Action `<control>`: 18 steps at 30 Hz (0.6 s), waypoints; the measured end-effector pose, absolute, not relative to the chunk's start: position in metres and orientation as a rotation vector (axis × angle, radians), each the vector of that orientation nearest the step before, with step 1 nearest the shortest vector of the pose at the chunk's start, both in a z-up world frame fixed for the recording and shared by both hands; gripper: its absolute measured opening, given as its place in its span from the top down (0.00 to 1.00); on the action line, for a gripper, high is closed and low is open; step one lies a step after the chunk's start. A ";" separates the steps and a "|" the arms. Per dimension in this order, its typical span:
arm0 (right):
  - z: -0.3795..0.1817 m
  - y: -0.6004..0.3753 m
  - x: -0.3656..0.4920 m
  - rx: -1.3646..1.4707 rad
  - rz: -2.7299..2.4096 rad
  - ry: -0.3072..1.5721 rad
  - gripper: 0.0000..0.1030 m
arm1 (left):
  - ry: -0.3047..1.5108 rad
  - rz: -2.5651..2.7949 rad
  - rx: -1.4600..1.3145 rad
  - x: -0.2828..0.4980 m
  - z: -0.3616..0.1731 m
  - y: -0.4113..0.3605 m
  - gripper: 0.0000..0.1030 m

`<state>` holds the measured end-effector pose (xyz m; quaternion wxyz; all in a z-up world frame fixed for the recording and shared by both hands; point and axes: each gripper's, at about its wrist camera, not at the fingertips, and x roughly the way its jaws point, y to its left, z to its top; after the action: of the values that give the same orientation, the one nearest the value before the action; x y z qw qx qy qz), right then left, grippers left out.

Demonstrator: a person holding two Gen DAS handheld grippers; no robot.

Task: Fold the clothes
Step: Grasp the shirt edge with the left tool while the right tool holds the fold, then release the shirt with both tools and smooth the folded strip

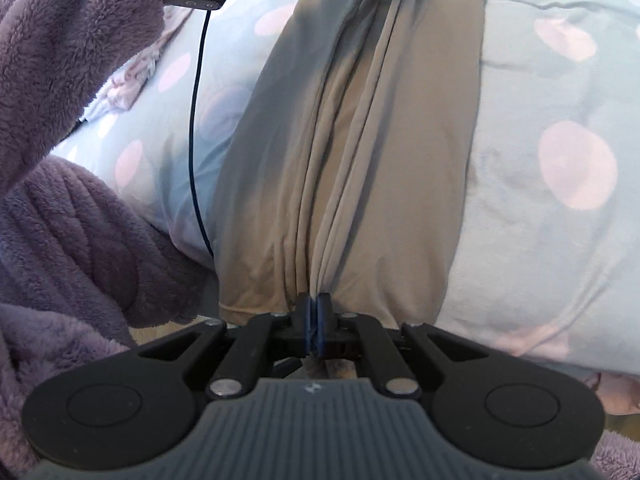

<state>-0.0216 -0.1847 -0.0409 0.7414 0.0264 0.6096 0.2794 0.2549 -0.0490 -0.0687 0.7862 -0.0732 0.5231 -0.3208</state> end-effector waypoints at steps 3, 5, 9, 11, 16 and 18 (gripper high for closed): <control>-0.049 -0.179 -0.019 0.061 0.599 1.353 0.96 | 1.125 -0.701 -0.147 0.254 -0.079 -0.045 0.92; -0.054 -0.175 -0.019 0.060 0.590 1.362 0.94 | 1.103 -0.686 -0.155 0.253 -0.078 -0.040 0.88; -0.058 -0.176 -0.023 0.061 0.591 1.388 0.92 | 1.056 -0.654 -0.144 0.236 -0.065 -0.025 0.74; -0.052 -0.181 -0.028 0.041 0.601 1.384 0.91 | 1.035 -0.650 -0.131 0.224 -0.055 -0.017 0.72; -0.033 -0.205 -0.036 0.003 0.554 1.309 0.86 | 1.017 -0.650 -0.133 0.174 -0.036 0.005 0.63; -0.036 -0.213 -0.039 -0.022 0.510 1.298 0.85 | 1.025 -0.662 -0.116 0.149 -0.032 0.011 0.63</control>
<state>-0.0391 -0.2132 -0.0359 0.7665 -0.0099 0.5978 0.2347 0.1486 0.0107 -0.0318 0.8179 -0.0543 0.4811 -0.3108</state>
